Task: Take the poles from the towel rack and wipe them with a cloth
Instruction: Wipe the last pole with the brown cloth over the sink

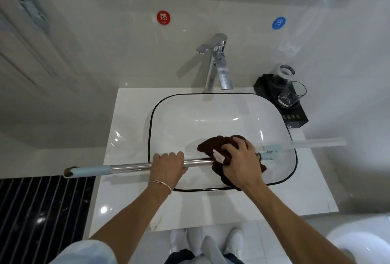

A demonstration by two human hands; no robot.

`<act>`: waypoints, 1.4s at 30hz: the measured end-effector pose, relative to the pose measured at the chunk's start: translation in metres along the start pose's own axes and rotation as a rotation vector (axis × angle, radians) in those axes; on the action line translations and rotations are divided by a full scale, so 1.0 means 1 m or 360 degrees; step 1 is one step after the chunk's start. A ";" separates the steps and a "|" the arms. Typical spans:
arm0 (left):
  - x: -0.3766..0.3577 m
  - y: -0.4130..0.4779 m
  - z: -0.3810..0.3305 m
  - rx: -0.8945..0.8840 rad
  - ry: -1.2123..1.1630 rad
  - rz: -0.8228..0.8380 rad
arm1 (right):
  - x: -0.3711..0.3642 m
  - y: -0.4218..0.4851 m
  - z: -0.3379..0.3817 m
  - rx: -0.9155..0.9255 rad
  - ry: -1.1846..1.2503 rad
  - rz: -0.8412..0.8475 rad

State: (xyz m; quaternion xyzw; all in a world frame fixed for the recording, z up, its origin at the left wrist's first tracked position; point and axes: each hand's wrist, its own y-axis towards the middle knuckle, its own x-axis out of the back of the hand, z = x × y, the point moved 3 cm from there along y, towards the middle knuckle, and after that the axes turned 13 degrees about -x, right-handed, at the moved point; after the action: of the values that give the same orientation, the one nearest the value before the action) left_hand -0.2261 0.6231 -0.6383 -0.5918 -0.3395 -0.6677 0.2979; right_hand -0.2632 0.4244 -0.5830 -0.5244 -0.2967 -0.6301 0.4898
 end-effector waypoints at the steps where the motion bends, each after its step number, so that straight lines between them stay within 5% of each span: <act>1: 0.000 0.000 0.001 -0.0002 -0.0012 -0.0009 | 0.001 0.001 0.005 -0.0025 0.0005 0.0040; 5: -0.001 0.001 0.003 -0.0018 -0.0040 0.0016 | -0.008 0.006 0.032 -0.0010 0.0048 0.0177; 9: 0.002 0.003 0.002 -0.0013 -0.0025 0.0040 | 0.009 0.010 0.063 -0.0111 0.0704 0.0441; 12: 0.003 0.001 0.008 0.0010 -0.0015 0.0063 | 0.038 0.020 0.063 -0.0156 0.0970 0.0358; 18: 0.002 -0.001 0.027 0.0106 -0.0093 0.0071 | 0.051 0.028 -0.002 -0.0274 0.0057 0.0086; 29: 0.005 0.000 0.025 0.0146 -0.0182 0.0030 | 0.032 0.018 -0.023 -0.0091 -0.0337 0.0741; 34: 0.006 -0.001 0.027 0.0145 -0.0212 0.0028 | 0.036 0.031 -0.039 -0.0172 0.0206 0.0579; 42: 0.010 0.000 0.030 0.0133 -0.0218 0.0094 | 0.009 0.022 -0.019 -0.0456 0.0388 0.0281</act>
State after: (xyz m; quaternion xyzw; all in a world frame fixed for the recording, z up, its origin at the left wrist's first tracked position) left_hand -0.2099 0.6470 -0.6269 -0.6328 -0.3689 -0.6019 0.3181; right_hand -0.2491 0.3971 -0.5828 -0.5326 -0.0954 -0.6792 0.4959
